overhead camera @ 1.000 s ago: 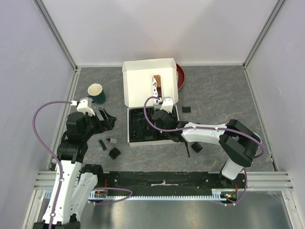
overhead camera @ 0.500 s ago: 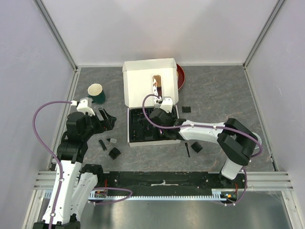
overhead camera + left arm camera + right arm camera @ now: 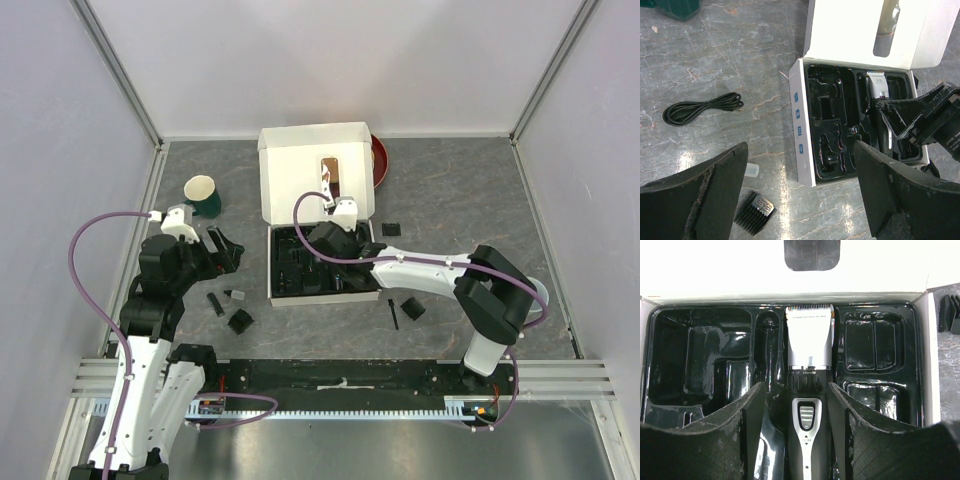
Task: Sort the hair-cutting tools
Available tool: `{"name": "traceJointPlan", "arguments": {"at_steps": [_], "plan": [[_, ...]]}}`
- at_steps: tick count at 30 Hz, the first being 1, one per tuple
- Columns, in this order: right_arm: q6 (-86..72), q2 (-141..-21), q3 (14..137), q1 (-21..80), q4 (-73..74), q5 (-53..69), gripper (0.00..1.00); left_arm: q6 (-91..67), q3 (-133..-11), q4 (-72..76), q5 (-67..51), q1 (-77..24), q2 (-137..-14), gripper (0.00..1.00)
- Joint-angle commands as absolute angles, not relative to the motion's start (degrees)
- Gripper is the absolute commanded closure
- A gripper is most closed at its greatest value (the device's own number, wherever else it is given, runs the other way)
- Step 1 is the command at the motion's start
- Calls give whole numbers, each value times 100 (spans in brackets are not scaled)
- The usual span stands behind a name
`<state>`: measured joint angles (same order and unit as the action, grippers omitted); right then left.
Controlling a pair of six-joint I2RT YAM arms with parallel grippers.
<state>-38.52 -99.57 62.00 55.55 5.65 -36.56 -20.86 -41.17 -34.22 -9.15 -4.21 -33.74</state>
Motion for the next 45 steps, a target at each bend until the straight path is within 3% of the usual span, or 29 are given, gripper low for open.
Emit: {"name": "traceJointPlan", "arguments": {"at_steps": [1,8,13,21,28,40,45], "plan": [[-3850,-9844,6574,5572,817,-3928,41,-2153,-4122,-3384,-853,-369,-3349,8],[-3876,-9905,6697,5441,1072,-3999,50,-2153,-4131,-3392,-861,-360,-3331,8],[-3815,-10221,6802,5186,1169,-3648,67,-2153,-4122,-3384,-861,-360,-3349,8],[-3753,-10643,6987,4992,1230,-3032,72,-2145,-4122,-3384,-861,-352,-3366,8],[-3815,-10504,7022,4983,1327,-3146,72,-2145,-4122,-3392,-879,-343,-3384,8],[-3638,-9494,7181,4843,2345,-3735,55,-2162,-4122,-3384,-879,-343,-3349,8],[-3928,-8755,6374,4729,2838,-3894,51,-2162,-4131,-3384,-941,-343,-3419,8]]}}
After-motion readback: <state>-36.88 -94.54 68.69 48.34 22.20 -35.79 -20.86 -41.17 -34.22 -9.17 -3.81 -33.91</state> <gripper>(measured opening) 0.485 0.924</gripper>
